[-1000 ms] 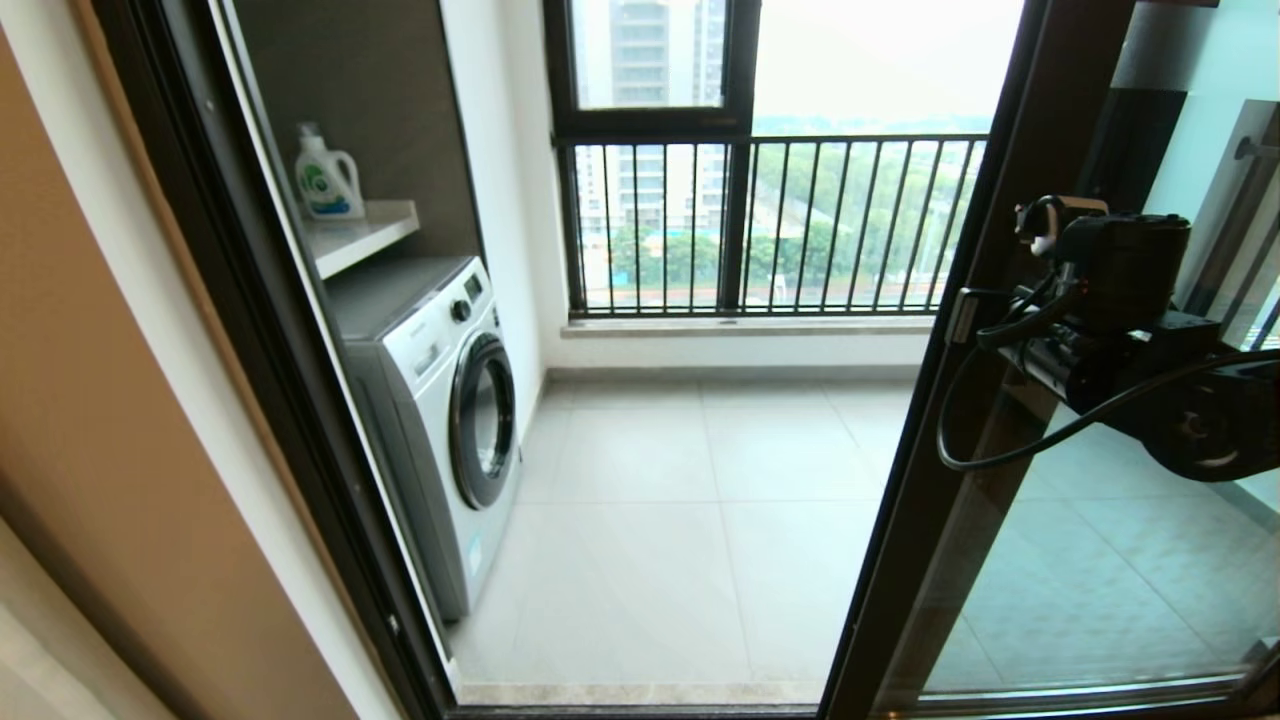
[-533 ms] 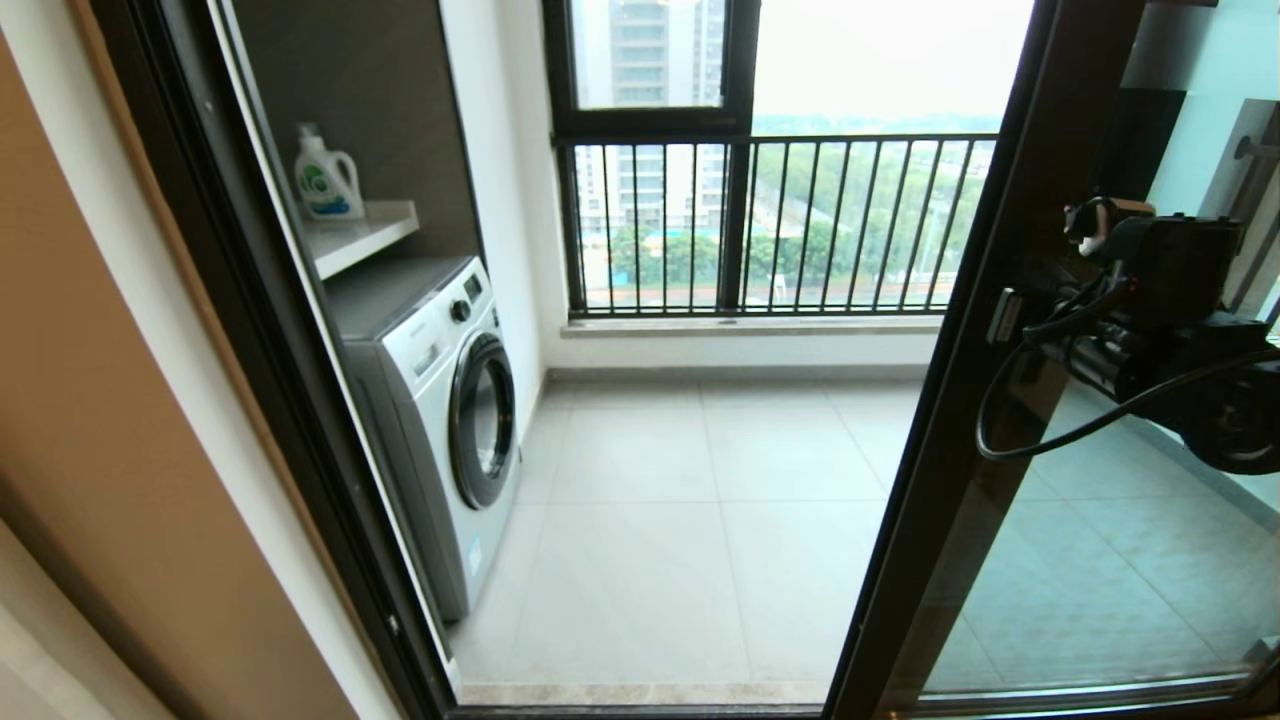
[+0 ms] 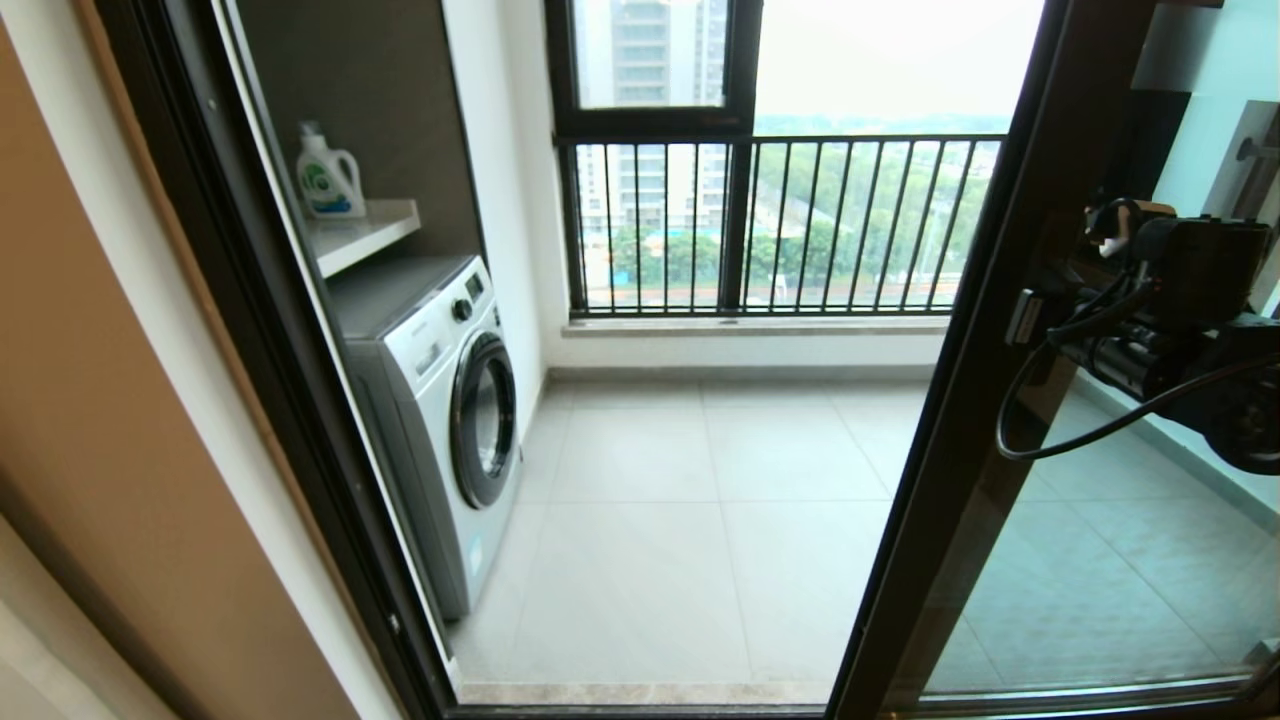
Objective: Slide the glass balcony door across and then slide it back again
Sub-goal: Open the slid door
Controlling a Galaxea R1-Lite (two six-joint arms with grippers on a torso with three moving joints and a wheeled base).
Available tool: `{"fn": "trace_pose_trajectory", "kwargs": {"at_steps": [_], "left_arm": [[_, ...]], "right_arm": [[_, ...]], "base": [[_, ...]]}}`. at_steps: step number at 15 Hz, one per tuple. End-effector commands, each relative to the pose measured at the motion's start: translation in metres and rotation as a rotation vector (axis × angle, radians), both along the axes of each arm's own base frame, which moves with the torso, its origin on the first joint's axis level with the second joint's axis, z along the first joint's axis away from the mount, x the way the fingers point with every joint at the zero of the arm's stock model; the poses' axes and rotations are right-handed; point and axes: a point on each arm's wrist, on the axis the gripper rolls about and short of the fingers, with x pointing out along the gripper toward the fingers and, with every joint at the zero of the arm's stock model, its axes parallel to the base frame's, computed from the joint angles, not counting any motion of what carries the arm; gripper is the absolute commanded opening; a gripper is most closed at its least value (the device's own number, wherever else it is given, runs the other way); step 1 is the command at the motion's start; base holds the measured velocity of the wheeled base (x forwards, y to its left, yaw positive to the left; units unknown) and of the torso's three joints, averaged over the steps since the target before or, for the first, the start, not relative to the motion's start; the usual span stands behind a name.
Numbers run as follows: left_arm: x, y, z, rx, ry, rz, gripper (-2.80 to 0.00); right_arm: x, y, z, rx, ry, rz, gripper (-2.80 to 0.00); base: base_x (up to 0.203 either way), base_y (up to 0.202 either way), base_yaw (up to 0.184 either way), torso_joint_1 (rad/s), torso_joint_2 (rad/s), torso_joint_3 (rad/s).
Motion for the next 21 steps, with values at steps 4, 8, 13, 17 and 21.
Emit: {"fn": "trace_pose_trajectory", "kwargs": {"at_steps": [4, 8, 13, 17, 21], "left_arm": [[0.0, 0.0, 0.0, 0.0, 0.002, -0.001, -2.8], [0.0, 0.0, 0.0, 0.0, 0.002, -0.001, -2.8], [0.0, 0.0, 0.0, 0.0, 0.002, -0.001, -2.8], [0.0, 0.0, 0.0, 0.0, 0.002, 0.0, -2.8], [0.0, 0.0, 0.0, 0.0, 0.002, -0.001, -2.8]], "right_arm": [[-0.001, -0.01, 0.001, -0.002, -0.005, -0.031, -2.8], [-0.003, -0.015, 0.002, -0.003, -0.009, -0.046, -2.8], [-0.003, -0.021, 0.002, -0.005, -0.005, -0.062, -2.8], [-0.004, -0.037, 0.0, -0.002, -0.002, -0.075, -2.8], [-0.006, -0.044, -0.001, -0.008, 0.007, -0.089, -2.8]], "base": [[0.0, 0.0, 0.0, 0.0, 0.0, 0.0], [0.0, 0.0, 0.0, 0.0, 0.0, 0.0], [0.0, 0.0, 0.0, 0.0, 0.0, 0.0], [0.0, 0.0, 0.0, 0.0, 0.0, 0.0], [0.0, 0.0, 0.0, 0.0, 0.0, 0.0]]}}
